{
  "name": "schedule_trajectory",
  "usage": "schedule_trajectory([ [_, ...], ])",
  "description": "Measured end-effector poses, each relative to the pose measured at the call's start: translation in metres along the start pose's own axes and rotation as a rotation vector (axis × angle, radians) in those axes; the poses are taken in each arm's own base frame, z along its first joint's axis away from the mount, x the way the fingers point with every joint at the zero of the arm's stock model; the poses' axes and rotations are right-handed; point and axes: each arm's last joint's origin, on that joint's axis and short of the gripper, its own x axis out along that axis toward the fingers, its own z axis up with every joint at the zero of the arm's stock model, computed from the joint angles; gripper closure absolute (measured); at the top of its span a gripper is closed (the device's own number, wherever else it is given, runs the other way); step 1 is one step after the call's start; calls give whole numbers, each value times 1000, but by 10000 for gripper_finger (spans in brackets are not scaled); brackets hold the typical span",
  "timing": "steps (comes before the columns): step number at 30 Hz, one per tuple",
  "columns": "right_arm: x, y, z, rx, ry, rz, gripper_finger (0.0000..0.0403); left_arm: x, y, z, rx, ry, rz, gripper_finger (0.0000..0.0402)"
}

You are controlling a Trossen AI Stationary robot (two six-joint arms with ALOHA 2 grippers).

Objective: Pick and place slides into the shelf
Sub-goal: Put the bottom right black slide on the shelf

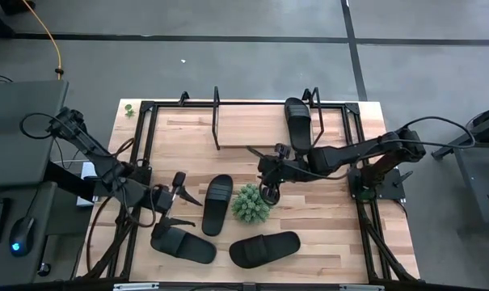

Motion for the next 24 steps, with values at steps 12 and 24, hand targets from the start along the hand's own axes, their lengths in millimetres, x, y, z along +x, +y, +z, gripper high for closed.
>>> schedule_trajectory([
  [12,-7,19,-6,-37,7,77,272,8,-2,-15,61,131,20,156],
  [24,-22,54,-22,-267,31,264,272,11,-3,-16,77,128,19,156],
])
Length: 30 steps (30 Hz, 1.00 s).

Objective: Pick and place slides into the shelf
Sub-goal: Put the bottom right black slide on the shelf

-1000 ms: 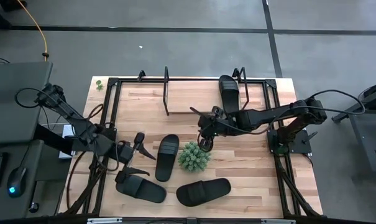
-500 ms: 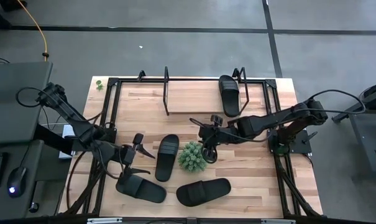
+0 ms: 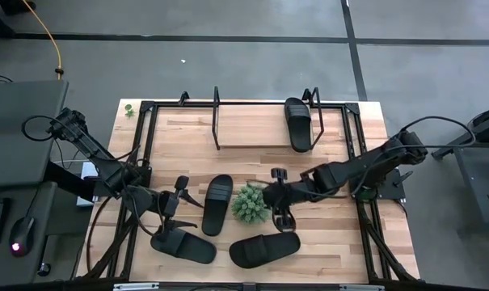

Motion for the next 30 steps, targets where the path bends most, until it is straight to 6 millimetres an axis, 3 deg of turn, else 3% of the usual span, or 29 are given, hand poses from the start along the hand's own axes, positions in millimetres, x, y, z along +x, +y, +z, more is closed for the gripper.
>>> schedule_trajectory([
  [6,0,17,-4,-94,-6,-49,272,0,0,0,0,0,0,156],
  [19,39,41,-19,-359,106,-46,272,0,0,0,-4,-1,0,156],
  [30,34,78,-21,-603,-5,0,272,0,0,0,-34,-1,-1,156],
])
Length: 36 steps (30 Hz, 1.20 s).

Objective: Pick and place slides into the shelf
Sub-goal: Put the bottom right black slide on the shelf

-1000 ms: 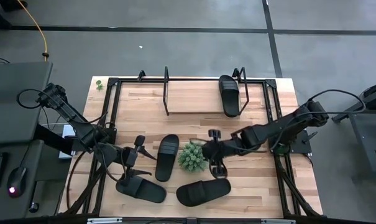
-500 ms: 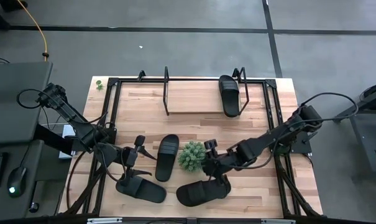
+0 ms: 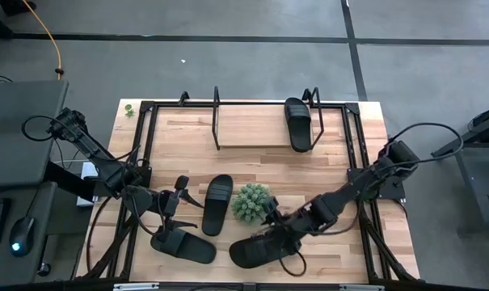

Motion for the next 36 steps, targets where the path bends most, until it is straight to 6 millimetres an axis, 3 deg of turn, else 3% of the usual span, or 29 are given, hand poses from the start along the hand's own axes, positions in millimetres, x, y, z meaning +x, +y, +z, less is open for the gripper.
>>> schedule_trajectory([
  [4,0,19,5,-105,-20,25,272,0,0,0,0,0,-2,156],
  [12,18,50,6,-268,12,-4,272,0,0,1,1,-9,-3,156],
  [21,38,56,1,-289,89,-106,266,0,0,1,-1,-13,-4,156],
  [36,37,64,2,-222,68,-65,150,0,0,1,-1,-12,-4,156],
])
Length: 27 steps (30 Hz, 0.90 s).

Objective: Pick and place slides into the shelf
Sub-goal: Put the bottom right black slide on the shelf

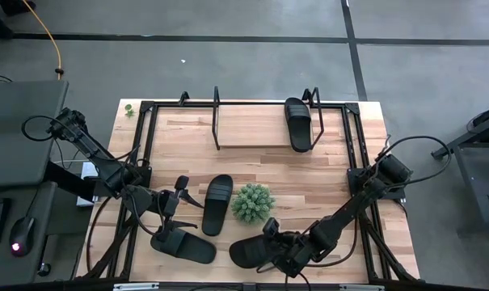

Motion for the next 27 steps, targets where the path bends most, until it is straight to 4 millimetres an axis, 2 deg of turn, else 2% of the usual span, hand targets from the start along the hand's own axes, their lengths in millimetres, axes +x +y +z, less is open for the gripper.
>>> schedule_trajectory([
  [6,3,5,1,-2,-11,39,151,0,0,0,0,0,0,156],
  [15,33,20,1,-44,21,15,153,0,0,0,0,0,1,156],
  [27,34,16,7,-26,-32,-42,154,0,0,0,-1,-1,3,156],
])
